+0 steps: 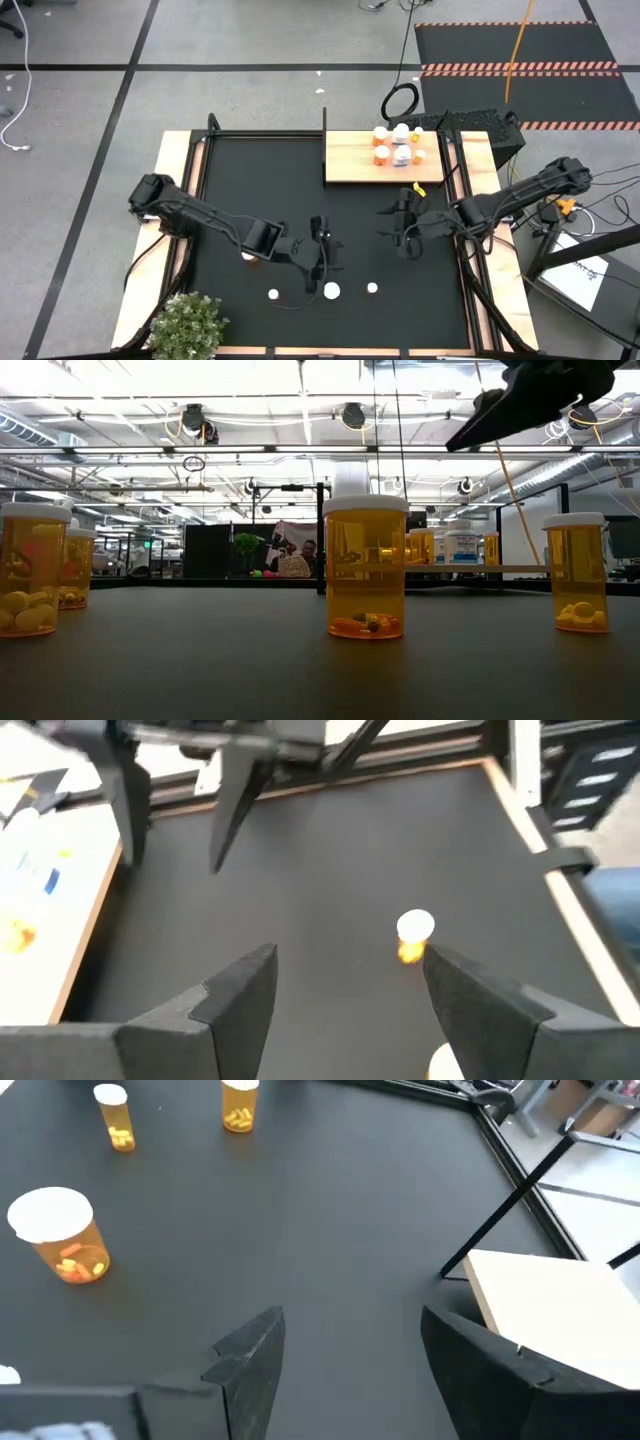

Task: Pick and place medicine bottles onto shelf by color
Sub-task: Put the small orange pill bottle on the shelf

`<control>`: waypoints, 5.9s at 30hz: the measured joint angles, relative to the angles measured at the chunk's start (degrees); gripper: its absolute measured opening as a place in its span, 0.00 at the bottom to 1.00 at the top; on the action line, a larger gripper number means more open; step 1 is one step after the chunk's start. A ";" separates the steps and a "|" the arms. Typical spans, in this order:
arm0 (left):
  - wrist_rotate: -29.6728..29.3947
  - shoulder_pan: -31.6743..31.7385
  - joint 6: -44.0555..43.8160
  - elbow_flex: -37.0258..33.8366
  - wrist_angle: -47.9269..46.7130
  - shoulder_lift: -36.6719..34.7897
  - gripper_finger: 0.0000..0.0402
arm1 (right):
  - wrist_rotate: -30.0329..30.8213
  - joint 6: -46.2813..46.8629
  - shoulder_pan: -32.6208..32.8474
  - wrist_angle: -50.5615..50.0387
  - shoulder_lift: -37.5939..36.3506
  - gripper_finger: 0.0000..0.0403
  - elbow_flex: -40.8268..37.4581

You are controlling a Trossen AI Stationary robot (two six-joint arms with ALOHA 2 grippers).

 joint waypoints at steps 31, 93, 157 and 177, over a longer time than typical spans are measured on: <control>7.60 -2.72 -2.50 12.57 -0.36 15.44 0.62 | -10.01 14.61 -0.02 -14.46 -10.29 0.57 0.04; 13.98 2.02 3.59 23.82 0.85 34.44 0.62 | -8.61 18.55 -0.02 -21.35 -12.81 0.57 0.08; 3.87 1.96 15.10 23.92 -16.35 8.18 0.33 | -6.07 -3.58 1.77 28.47 -2.37 0.71 -11.52; 3.89 5.08 17.46 23.92 -13.20 8.37 0.33 | -13.50 -10.02 1.82 55.81 9.90 0.73 -11.52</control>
